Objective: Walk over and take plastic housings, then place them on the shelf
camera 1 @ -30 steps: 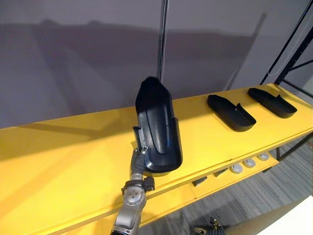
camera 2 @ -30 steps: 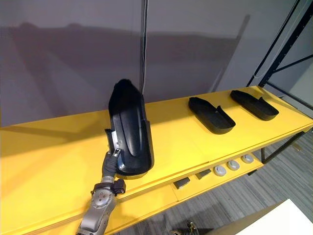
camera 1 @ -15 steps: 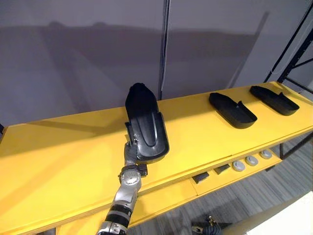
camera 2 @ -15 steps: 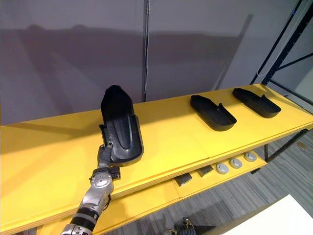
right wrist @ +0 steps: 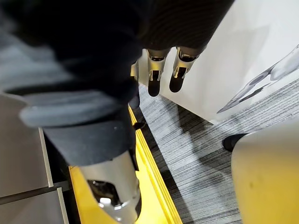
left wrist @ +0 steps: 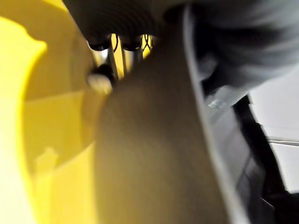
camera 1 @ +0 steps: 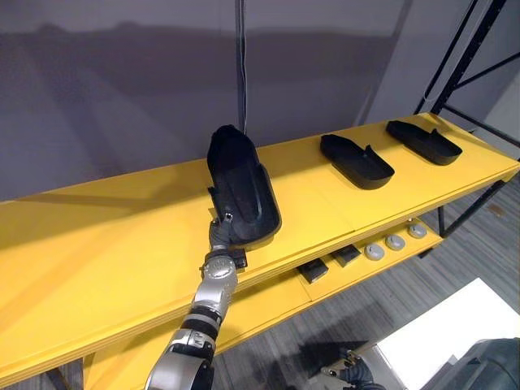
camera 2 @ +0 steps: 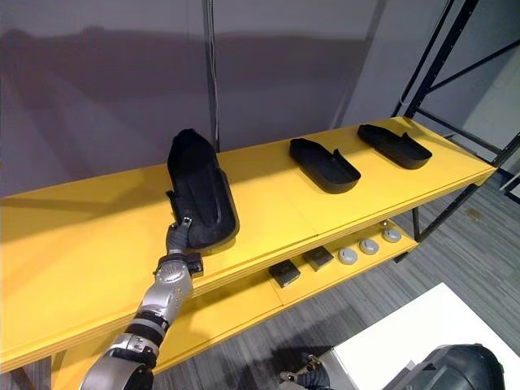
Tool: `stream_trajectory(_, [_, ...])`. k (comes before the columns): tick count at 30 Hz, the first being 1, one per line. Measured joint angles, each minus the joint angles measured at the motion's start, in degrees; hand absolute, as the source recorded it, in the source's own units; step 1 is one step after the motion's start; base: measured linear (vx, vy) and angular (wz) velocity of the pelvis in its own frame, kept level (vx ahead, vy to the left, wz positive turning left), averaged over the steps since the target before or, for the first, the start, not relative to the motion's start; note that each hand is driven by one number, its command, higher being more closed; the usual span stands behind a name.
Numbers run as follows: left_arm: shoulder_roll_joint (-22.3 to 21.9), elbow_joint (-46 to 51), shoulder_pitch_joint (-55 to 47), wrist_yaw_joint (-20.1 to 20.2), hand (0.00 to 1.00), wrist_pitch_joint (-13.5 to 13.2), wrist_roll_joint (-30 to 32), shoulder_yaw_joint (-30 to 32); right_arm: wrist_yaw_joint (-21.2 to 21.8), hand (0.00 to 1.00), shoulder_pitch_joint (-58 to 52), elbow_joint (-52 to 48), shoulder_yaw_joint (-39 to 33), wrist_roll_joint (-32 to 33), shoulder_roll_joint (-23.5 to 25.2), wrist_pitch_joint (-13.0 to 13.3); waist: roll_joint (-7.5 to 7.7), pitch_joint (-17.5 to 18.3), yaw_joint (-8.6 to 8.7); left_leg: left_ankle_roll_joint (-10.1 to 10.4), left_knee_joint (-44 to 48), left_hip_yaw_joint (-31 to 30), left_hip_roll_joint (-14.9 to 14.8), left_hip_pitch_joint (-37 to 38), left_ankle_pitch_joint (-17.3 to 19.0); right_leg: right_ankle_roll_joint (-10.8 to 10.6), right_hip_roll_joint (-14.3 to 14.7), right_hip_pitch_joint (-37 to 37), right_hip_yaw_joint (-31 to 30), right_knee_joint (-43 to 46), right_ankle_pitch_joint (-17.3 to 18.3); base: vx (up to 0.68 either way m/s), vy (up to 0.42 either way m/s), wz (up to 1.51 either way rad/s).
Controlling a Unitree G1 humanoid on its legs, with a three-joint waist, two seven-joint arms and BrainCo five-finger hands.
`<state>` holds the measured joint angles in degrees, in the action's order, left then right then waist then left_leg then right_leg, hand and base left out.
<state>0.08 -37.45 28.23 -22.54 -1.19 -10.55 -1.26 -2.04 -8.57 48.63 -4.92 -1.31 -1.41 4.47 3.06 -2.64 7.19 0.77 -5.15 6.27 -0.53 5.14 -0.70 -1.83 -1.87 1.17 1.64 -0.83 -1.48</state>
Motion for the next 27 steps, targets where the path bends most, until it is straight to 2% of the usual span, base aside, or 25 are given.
stream_trajectory(7, [0.19, -2.39, 3.88, -0.48, 0.0, -0.56, -1.79, 1.4, 0.08, 0.0, 1.65, 1.63, 0.53, -0.03, 0.01, -0.03, -0.28, -0.51, 0.51, 0.02, 0.22, 0.29, -0.01, 0.17, 0.01, 0.25, 0.14, 0.62, -0.19, -1.07, -0.16, 0.04, -0.001, -0.02])
stream_trajectory(11, [0.25, -2.47, 4.15, -0.04, 0.0, -1.08, -2.96, 2.09, 0.08, 0.0, 2.14, 1.77, 0.49, -0.02, -0.01, -0.06, -0.77, -0.87, 1.54, 0.09, 0.23, -0.04, 0.04, 0.21, 0.05, 0.27, 0.07, 0.91, 0.07, -1.36, -0.19, -0.02, -0.002, 0.03])
stream_trajectory(21, [-0.37, -1.34, 3.48, 0.17, 0.0, -1.02, -6.25, 1.87, 0.07, 0.0, 2.38, 1.5, 0.46, -0.03, -0.16, -0.07, -1.26, -1.31, 1.57, -0.04, 0.21, -0.04, 0.03, 0.18, -0.05, 0.22, 0.04, 1.01, 0.19, -1.66, -0.99, -0.05, 0.0, 0.0])
stream_trajectory(25, [-1.11, 8.93, -1.8, -1.31, 0.0, -0.8, -5.33, 0.17, -0.04, 0.0, 2.11, 1.28, 0.49, -0.01, -0.17, -0.08, -1.53, -1.52, 1.48, -0.15, 0.22, -0.03, -0.05, 0.26, -0.13, 0.22, 0.1, 1.14, 0.25, -1.65, -0.99, 0.0, 0.0, 0.0])
stream_trajectory(27, [-1.33, 15.16, -4.99, -2.36, 0.0, -0.79, -0.93, -0.76, -0.16, 0.0, 1.99, 1.2, 0.49, -0.01, -0.12, -0.08, -1.54, -1.65, 1.32, -0.05, 0.23, 0.0, -0.13, 0.67, -0.05, 0.21, 0.15, 1.62, 0.25, -1.65, -0.98, 0.0, 0.0, 0.0])
